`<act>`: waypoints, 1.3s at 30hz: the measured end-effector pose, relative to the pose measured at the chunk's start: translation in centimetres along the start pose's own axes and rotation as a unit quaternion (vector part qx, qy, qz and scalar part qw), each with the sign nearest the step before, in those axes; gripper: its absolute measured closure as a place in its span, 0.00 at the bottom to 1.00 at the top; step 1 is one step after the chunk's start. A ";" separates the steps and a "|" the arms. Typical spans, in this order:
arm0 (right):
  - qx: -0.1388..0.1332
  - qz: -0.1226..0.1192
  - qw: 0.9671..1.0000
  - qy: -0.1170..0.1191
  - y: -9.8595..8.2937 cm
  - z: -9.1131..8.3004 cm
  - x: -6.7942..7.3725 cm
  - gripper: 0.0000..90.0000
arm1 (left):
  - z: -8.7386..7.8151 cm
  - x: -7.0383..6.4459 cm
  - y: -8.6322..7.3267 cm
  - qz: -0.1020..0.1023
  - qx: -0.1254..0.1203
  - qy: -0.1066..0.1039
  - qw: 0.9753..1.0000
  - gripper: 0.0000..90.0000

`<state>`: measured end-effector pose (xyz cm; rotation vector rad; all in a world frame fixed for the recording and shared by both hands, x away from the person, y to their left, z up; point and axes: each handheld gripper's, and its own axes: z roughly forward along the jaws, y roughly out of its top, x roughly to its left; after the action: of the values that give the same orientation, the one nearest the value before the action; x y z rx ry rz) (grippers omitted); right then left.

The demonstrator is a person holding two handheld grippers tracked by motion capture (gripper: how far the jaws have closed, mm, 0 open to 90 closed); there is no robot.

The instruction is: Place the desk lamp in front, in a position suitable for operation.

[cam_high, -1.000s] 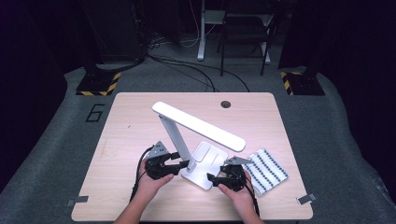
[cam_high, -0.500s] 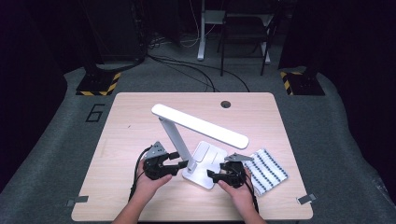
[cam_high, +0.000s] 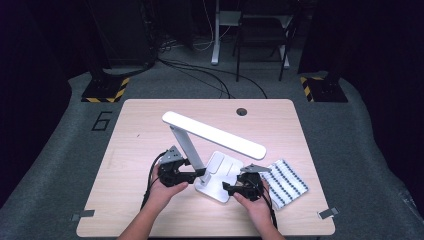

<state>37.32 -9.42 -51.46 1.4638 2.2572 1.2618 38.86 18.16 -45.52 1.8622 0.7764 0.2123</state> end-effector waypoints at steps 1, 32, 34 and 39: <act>0.000 -0.001 1.000 0.001 0.0 0.0 0.0 0.31 | 0.0 0.0 0.0 -0.002 -0.001 -0.001 1.000 0.44; 0.008 -0.038 0.999 0.032 0.3 1.2 1.7 0.30 | -4.8 -1.2 -2.7 0.001 -0.020 -0.010 1.000 0.47; 0.005 -0.039 0.999 0.030 0.3 1.4 1.8 0.30 | -5.0 -1.3 -2.8 0.003 -0.019 -0.011 1.000 0.47; 0.007 -0.038 0.999 0.032 0.4 1.5 1.9 0.31 | -4.8 -0.8 -2.8 0.001 -0.024 -0.006 1.000 0.50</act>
<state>37.44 -7.03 -51.57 1.3462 2.3439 1.2907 34.81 21.98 -45.77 1.8176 0.7557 0.2183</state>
